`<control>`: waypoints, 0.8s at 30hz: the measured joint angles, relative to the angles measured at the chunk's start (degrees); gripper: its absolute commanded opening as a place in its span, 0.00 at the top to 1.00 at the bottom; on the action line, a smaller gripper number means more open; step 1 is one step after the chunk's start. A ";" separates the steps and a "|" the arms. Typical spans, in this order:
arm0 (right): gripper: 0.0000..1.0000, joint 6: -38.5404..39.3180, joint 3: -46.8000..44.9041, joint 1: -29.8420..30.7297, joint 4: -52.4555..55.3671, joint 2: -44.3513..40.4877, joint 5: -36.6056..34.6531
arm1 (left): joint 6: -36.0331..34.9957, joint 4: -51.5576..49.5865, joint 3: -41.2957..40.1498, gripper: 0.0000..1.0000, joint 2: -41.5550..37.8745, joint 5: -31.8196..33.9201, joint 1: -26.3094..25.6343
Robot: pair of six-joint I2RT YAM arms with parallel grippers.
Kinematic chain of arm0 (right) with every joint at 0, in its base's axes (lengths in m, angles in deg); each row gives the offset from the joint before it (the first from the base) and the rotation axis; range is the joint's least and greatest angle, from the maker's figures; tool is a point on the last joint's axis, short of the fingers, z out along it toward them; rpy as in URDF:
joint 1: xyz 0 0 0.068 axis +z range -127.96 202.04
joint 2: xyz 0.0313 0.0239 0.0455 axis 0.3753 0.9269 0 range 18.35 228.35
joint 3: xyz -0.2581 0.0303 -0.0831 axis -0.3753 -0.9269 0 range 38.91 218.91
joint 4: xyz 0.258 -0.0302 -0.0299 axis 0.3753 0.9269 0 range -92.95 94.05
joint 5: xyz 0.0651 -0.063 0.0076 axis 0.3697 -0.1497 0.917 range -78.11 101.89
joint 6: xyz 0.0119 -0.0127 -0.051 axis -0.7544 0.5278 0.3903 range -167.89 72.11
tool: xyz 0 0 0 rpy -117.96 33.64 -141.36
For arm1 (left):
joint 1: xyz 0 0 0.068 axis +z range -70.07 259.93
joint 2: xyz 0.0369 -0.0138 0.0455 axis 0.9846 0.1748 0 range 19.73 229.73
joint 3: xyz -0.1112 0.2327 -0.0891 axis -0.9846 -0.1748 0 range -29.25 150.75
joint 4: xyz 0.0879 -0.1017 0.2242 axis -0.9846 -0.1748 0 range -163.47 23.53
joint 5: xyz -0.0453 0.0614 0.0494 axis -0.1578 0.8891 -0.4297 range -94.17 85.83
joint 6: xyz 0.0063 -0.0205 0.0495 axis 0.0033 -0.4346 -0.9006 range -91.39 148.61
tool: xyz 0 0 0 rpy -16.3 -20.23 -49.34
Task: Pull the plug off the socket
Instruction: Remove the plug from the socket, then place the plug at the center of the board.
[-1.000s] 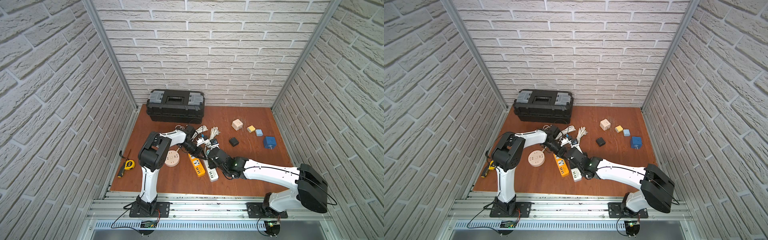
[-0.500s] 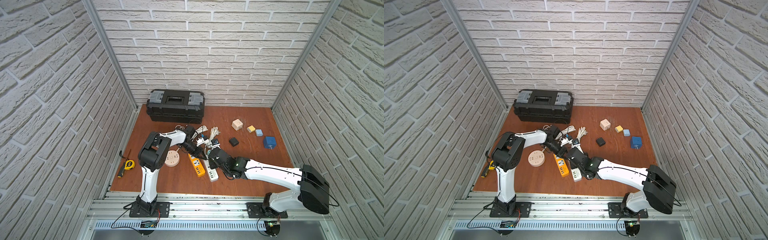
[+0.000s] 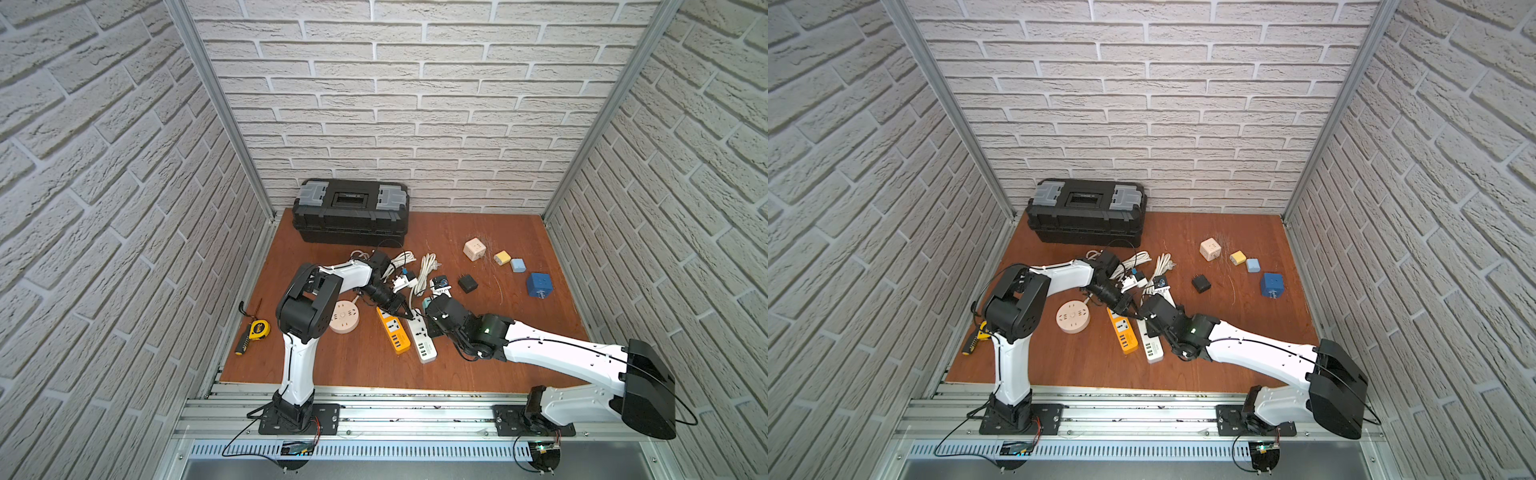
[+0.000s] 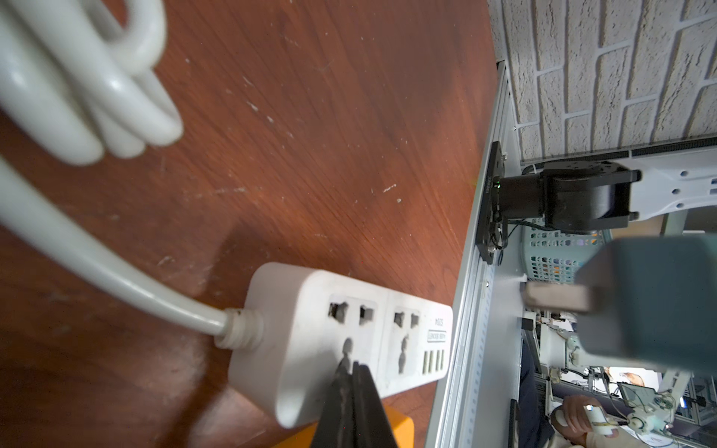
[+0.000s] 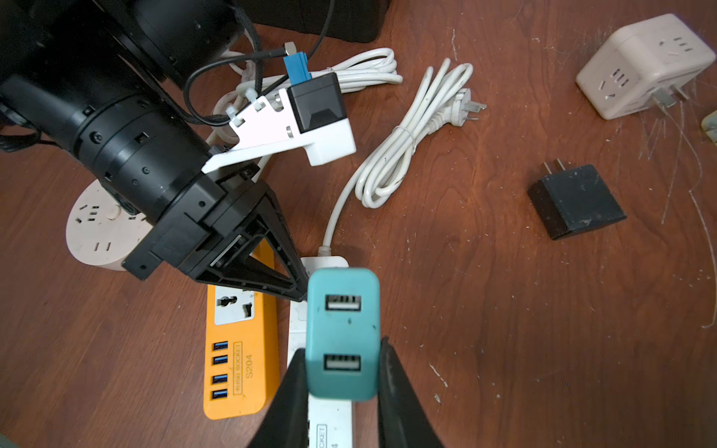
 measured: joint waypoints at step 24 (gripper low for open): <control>0.98 -5.62 -6.05 -2.60 3.30 -14.53 -3.37 | -11.52 -4.35 2.14 0.02 -15.67 9.16 -4.94</control>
